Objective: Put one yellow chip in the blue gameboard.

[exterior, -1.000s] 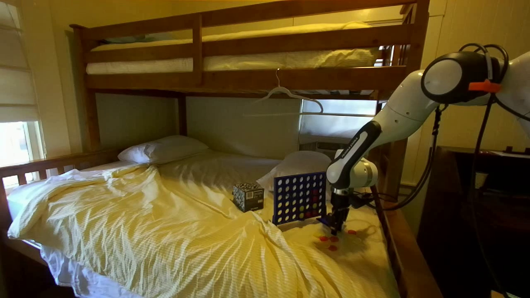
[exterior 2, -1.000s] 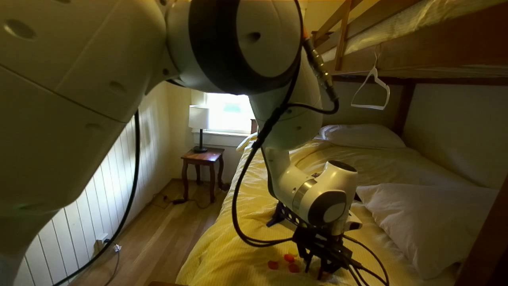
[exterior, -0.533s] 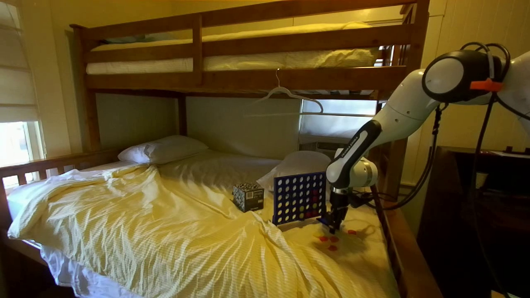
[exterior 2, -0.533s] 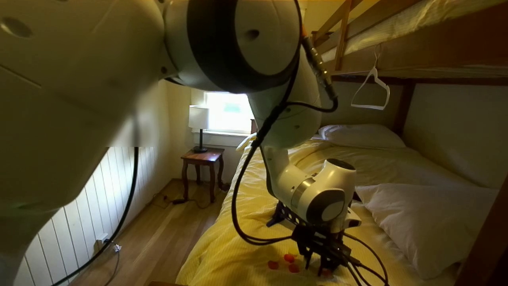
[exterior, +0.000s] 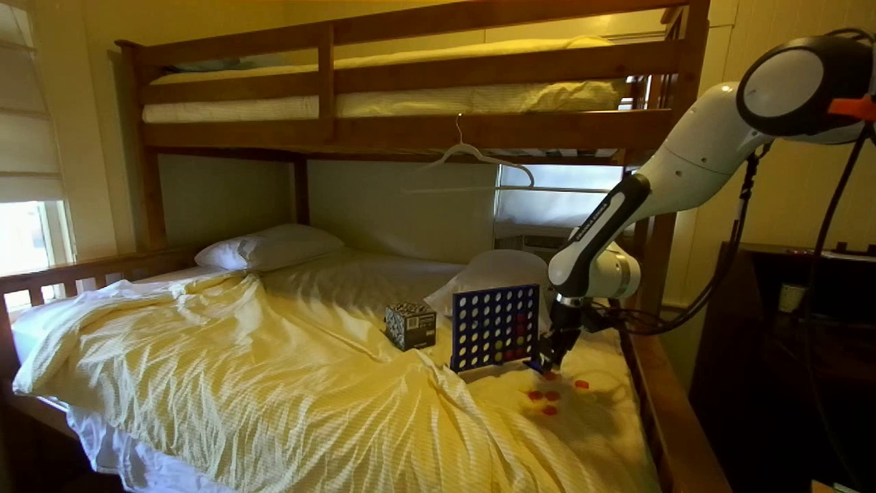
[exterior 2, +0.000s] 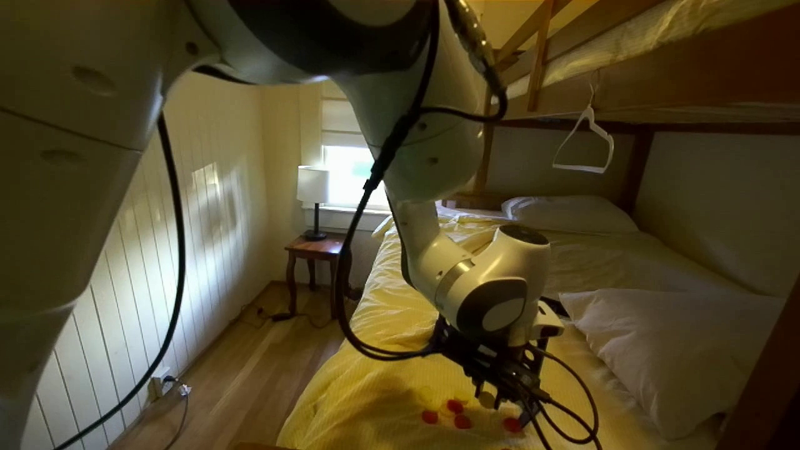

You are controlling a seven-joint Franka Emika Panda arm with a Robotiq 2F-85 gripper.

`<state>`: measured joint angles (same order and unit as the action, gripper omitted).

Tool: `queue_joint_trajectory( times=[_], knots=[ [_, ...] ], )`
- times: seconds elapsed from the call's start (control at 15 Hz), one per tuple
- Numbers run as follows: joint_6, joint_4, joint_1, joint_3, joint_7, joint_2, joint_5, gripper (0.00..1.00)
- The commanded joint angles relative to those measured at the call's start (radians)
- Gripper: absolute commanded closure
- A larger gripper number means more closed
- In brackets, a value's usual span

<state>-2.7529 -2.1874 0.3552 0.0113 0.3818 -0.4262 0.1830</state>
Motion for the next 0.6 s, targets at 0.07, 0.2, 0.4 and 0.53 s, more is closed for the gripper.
queue_joint_trajectory(
  times=[0.07,0.2,0.4,0.53],
  knots=[
    [-0.186,-0.193,0.064,0.105,0.052,0.185,0.180,0.90],
    [-0.280,-0.240,0.114,0.192,0.124,0.235,0.293,0.90],
    [-0.411,-0.257,0.225,0.388,0.278,0.280,0.512,0.90],
    [-0.482,-0.234,0.301,0.524,0.356,0.294,0.642,0.90]
  ],
)
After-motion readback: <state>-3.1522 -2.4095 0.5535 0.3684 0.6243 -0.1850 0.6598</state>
